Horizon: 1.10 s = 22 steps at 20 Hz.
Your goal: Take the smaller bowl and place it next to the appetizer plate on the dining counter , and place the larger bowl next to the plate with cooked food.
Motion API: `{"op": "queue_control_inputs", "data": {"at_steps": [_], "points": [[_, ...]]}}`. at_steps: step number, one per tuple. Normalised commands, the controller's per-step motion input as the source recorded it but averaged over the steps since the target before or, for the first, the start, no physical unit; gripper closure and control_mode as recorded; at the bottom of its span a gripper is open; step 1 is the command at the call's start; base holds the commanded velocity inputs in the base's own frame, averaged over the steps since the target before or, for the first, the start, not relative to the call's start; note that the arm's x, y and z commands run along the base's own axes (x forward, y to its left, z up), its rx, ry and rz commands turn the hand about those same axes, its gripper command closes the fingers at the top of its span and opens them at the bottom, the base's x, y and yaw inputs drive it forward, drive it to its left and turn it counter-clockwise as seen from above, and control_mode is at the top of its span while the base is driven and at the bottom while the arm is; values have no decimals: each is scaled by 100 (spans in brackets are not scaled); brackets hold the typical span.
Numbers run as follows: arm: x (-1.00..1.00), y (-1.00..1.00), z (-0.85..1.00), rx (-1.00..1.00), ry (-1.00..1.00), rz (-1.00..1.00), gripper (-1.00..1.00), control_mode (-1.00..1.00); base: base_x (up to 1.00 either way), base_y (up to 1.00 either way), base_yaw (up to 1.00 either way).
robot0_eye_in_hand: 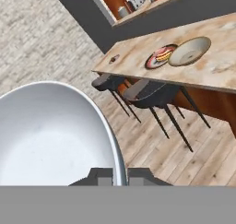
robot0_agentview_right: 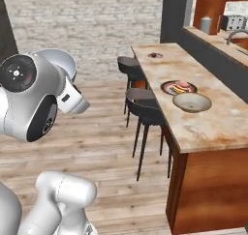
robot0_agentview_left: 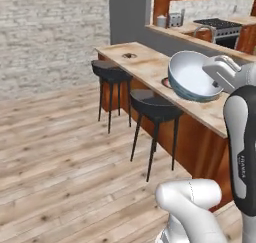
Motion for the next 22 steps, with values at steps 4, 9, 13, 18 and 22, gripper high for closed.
{"op": "queue_control_inputs", "data": {"at_steps": [4, 9, 13, 18, 22], "points": [[0, 0, 0, 0, 0, 0, 100, 100, 99, 65, -54], [0, 0, 0, 0, 0, 0, 100, 100, 74, 90, -52], [0, 0, 0, 0, 0, 0, 100, 100, 40, 100, -41], [0, 0, 0, 0, 0, 0, 100, 100, 44, 100, -34], [0, 0, 0, 0, 0, 0, 100, 100, 61, 100, -37]]}}
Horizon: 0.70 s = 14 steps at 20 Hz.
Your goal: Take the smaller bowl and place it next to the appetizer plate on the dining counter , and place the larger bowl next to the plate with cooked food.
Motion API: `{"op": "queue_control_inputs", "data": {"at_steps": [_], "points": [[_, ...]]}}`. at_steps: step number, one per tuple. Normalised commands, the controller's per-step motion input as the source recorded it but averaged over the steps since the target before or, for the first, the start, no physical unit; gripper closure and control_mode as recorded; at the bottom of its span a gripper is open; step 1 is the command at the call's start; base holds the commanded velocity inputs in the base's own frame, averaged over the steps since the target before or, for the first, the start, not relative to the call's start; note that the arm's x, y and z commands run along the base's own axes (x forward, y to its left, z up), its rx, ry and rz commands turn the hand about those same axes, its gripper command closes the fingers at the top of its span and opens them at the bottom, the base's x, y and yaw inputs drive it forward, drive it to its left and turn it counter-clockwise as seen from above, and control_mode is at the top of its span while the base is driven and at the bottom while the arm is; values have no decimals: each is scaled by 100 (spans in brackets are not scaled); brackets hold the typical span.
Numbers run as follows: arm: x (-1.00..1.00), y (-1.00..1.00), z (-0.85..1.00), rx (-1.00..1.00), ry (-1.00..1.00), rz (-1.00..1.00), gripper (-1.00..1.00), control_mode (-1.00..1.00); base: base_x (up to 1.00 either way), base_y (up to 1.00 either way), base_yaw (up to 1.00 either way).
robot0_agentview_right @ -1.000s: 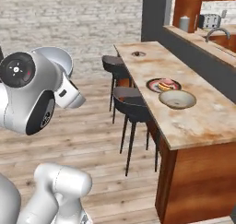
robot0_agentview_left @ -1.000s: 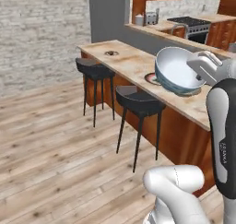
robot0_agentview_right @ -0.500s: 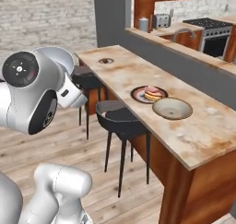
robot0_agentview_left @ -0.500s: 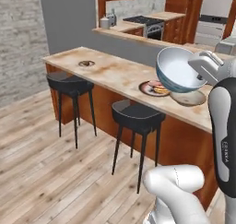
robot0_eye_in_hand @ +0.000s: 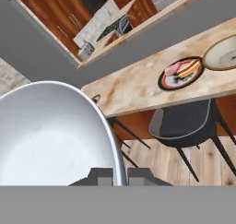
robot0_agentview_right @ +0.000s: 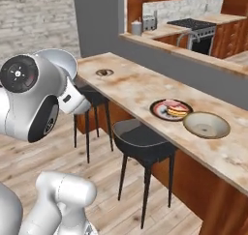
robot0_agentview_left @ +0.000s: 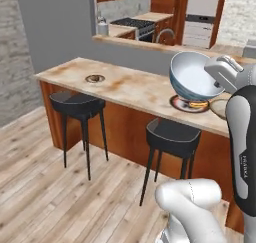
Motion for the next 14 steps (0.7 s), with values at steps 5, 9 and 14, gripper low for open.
{"op": "queue_control_inputs", "data": {"at_steps": [5, 9, 14], "points": [[0, 0, 0, 0, 0, 0, 100, 100, 77, 100, -41], [0, 0, 0, 0, 0, 0, 100, 100, 76, 100, -42], [0, 0, 0, 0, 0, 0, 100, 100, 68, 100, -40]]}}
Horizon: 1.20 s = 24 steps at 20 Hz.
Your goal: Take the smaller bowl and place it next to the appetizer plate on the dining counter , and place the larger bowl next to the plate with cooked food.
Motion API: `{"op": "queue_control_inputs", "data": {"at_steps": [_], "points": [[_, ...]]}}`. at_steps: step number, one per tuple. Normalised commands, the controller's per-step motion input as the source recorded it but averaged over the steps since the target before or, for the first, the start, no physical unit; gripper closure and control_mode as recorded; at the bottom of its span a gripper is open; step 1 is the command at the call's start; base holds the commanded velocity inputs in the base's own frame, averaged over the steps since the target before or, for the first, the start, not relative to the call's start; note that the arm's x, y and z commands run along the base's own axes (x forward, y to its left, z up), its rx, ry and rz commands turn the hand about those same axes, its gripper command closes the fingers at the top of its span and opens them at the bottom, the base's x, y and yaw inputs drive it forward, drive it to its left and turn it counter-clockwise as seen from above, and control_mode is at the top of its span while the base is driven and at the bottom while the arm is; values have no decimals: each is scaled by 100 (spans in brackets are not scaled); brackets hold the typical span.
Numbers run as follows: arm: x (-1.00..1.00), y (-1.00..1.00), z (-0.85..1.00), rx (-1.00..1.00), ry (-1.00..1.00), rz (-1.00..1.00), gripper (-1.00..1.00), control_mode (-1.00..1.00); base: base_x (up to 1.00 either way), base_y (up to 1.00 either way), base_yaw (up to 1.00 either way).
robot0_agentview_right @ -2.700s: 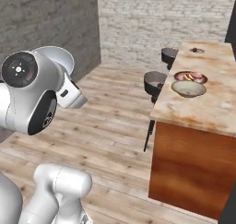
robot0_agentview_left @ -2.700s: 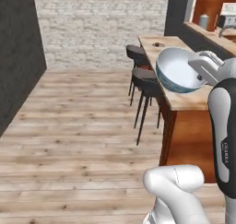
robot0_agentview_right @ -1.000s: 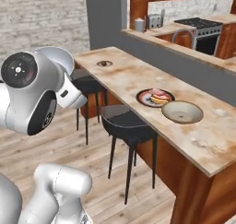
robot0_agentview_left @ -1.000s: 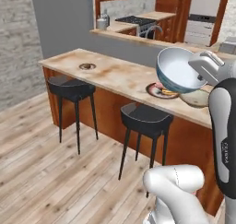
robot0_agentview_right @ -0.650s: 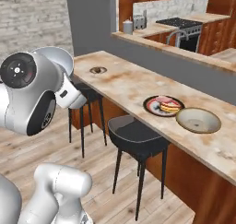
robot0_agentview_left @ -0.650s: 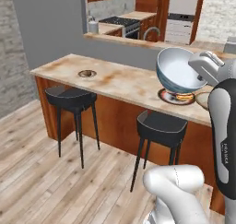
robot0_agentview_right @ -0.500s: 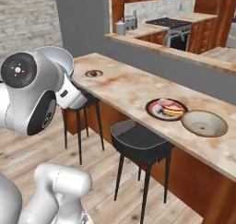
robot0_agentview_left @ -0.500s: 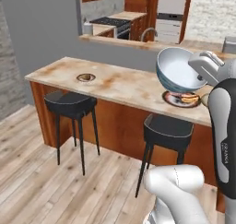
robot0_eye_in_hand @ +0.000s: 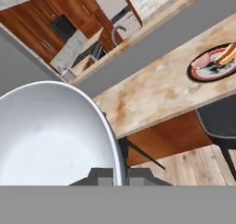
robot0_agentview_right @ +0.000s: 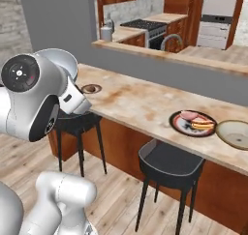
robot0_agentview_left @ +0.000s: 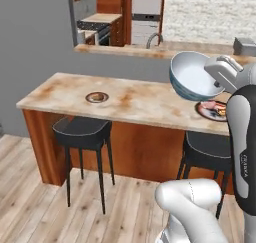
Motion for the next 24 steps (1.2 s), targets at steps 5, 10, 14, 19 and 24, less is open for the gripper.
{"op": "queue_control_inputs", "data": {"at_steps": [5, 10, 14, 19, 24], "points": [[0, 0, 0, 0, 0, 0, 100, 100, 56, 100, -38], [0, 0, 0, 0, 0, 0, 100, 100, 51, 93, -34], [0, 0, 0, 0, 0, 0, 100, 100, 75, 36, -35], [0, 0, 0, 0, 0, 0, 100, 100, 91, 0, -35], [0, 0, 0, 0, 0, 0, 100, 100, 81, 11, -32]]}}
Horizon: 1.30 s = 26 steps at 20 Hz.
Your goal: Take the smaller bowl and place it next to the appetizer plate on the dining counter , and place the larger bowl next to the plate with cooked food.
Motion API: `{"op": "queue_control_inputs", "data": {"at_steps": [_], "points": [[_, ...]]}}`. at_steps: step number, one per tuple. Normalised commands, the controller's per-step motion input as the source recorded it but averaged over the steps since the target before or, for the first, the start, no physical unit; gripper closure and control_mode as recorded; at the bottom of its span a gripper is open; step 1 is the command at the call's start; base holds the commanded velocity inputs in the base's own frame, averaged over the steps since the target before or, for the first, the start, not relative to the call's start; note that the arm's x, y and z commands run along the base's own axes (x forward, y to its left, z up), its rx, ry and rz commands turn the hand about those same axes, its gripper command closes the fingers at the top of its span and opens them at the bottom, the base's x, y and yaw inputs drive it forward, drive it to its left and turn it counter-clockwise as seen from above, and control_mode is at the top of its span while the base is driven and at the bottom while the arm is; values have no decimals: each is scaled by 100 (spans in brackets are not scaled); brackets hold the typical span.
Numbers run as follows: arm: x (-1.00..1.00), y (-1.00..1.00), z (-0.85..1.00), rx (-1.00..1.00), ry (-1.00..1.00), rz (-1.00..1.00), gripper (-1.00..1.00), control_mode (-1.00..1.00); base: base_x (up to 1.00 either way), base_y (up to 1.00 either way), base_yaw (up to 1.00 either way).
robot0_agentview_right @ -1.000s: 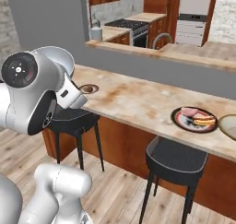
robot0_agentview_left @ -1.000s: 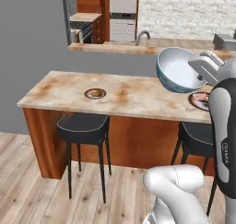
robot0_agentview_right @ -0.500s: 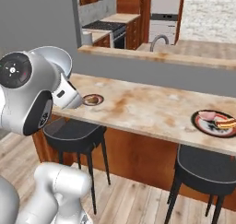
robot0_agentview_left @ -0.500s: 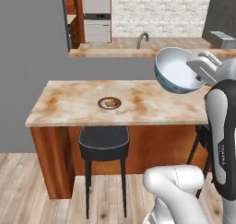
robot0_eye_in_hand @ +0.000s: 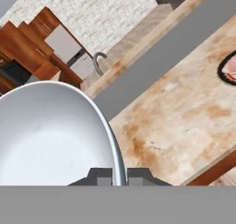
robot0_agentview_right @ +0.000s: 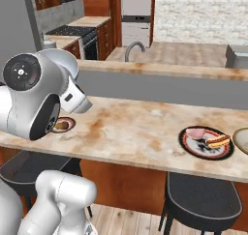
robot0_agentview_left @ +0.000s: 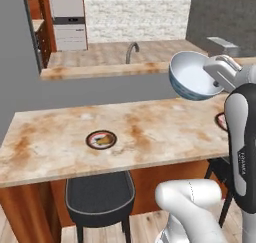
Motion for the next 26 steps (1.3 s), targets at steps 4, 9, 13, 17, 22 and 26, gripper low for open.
{"op": "queue_control_inputs", "data": {"at_steps": [4, 9, 13, 17, 22, 26], "points": [[0, 0, 0, 0, 0, 0, 100, 100, 71, 45, -29], [0, 0, 0, 0, 0, 0, 100, 100, 8, 57, -27], [0, 0, 0, 0, 0, 0, 100, 100, 12, 73, -26], [5, 7, -3, 0, 0, 0, 100, -100, 21, 25, -5], [7, 12, -33, -1, 12, 0, 100, -100, 0, 0, 0], [1, 0, -48, -1, 14, 0, 100, -100, 0, 0, 0]]}}
